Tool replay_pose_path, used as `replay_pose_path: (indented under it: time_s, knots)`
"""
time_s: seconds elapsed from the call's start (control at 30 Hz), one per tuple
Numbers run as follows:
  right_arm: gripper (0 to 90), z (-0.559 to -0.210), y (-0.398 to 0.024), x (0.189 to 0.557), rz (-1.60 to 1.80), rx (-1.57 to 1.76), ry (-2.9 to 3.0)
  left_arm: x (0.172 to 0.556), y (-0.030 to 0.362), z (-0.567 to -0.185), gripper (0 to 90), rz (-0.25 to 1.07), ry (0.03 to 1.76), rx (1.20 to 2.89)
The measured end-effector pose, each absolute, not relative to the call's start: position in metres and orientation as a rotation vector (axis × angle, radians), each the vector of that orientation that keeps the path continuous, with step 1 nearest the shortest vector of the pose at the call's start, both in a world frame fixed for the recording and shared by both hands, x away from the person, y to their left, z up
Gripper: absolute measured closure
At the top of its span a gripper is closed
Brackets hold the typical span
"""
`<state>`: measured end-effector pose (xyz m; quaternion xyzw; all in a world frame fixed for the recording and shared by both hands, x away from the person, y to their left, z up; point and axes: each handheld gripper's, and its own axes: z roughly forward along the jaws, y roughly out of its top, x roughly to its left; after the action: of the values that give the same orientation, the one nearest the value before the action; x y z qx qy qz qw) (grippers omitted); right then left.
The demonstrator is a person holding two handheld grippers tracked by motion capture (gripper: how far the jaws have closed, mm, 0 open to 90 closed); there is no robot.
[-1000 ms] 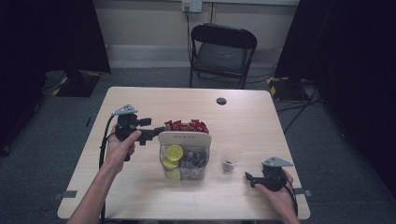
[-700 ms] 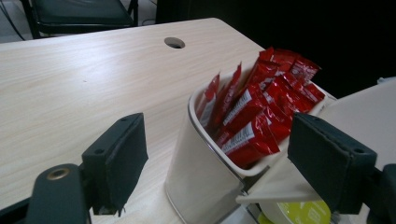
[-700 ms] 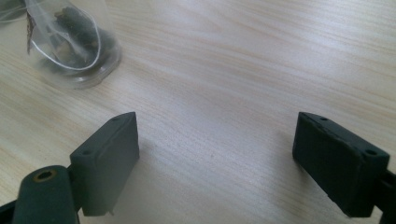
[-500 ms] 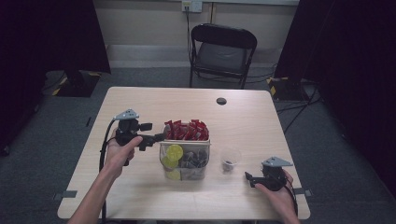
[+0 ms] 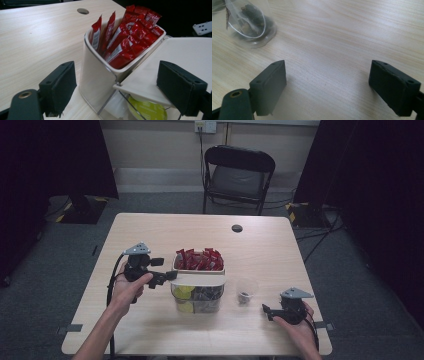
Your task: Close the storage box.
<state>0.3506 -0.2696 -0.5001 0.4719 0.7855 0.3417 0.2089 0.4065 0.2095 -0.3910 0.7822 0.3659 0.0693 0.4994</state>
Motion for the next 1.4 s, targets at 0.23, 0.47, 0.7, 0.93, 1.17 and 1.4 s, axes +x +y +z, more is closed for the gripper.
replay_pose_path:
  time_s: [0.23,0.47,0.7,0.93,1.17,1.4]
  knots:
    - [14.2,-0.500,-0.270,0.352,0.954,1.303,2.188,0.411,0.206,-0.405,15.8,0.144,0.918,1.935]
    - [14.1,-0.500,-0.270,0.352,0.953,1.302,2.188,0.412,0.206,-0.413,15.0,0.113,0.930,1.922]
    - [14.1,-0.500,-0.270,0.352,0.954,1.305,2.189,0.403,0.215,-0.410,15.6,0.144,0.920,1.930]
    - [14.1,-0.500,-0.270,0.352,0.954,1.305,2.189,0.392,0.249,-0.415,15.6,0.174,0.984,1.920]
    - [14.1,-0.500,-0.269,0.352,0.955,1.309,2.188,0.393,0.265,-0.440,15.6,0.241,1.072,1.995]
    - [14.1,-0.500,-0.269,0.352,0.954,1.309,2.187,0.393,0.271,-0.465,15.7,0.329,1.186,2.066]
